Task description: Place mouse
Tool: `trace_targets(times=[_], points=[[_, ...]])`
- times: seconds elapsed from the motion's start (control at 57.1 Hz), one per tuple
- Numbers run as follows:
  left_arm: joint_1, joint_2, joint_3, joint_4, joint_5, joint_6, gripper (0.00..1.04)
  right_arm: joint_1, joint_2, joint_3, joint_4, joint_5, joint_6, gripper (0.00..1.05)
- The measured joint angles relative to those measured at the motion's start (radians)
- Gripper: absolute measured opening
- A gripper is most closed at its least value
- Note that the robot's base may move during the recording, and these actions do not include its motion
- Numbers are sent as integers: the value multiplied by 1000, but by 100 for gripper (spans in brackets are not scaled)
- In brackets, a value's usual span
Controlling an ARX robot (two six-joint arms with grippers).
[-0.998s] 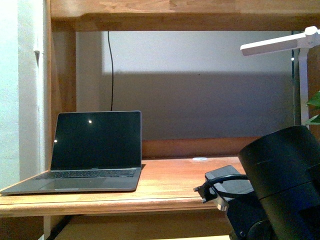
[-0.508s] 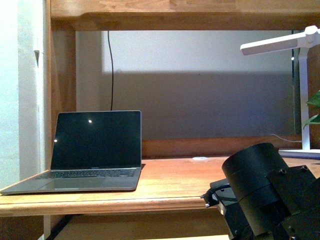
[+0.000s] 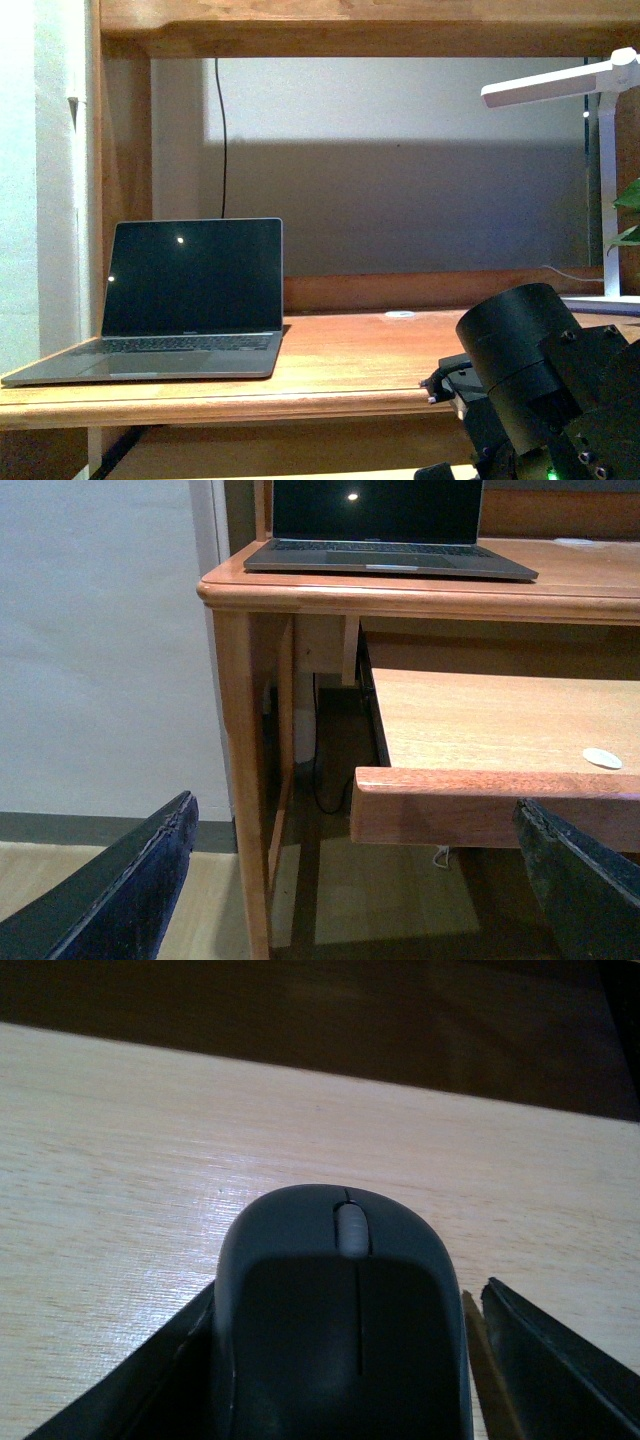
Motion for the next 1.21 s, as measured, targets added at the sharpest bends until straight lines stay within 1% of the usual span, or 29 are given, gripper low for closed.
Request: trace_targets(times=[0.035,0.123,0.42,0.63,0.753,0.928,0.998,1.138,1.208], points=[[0,0,0,0,0,0,97,-2,-2,0,-1,-2,0,61],[0,0,0,0,0,0,97,-7,-15,-1,-9,-8,5,59],[0,0,0,0,0,0,97,-13,-185,8,-69,-28,12,59],[0,0,0,0,0,0,97,1,-222,144,-123,-31,13,59],[0,0,0,0,0,0,97,36,-140,288,-163,-8,9,59],[0,0,0,0,0,0,97,89,57,542,-217,35,-14,59],[0,0,0,0,0,0,97,104,171,695,-253,66,-41,59],[0,0,0,0,0,0,97,108,405,1015,-333,117,-83,59],[0,0,0,0,0,0,97,108,499,1137,-360,138,-109,59]])
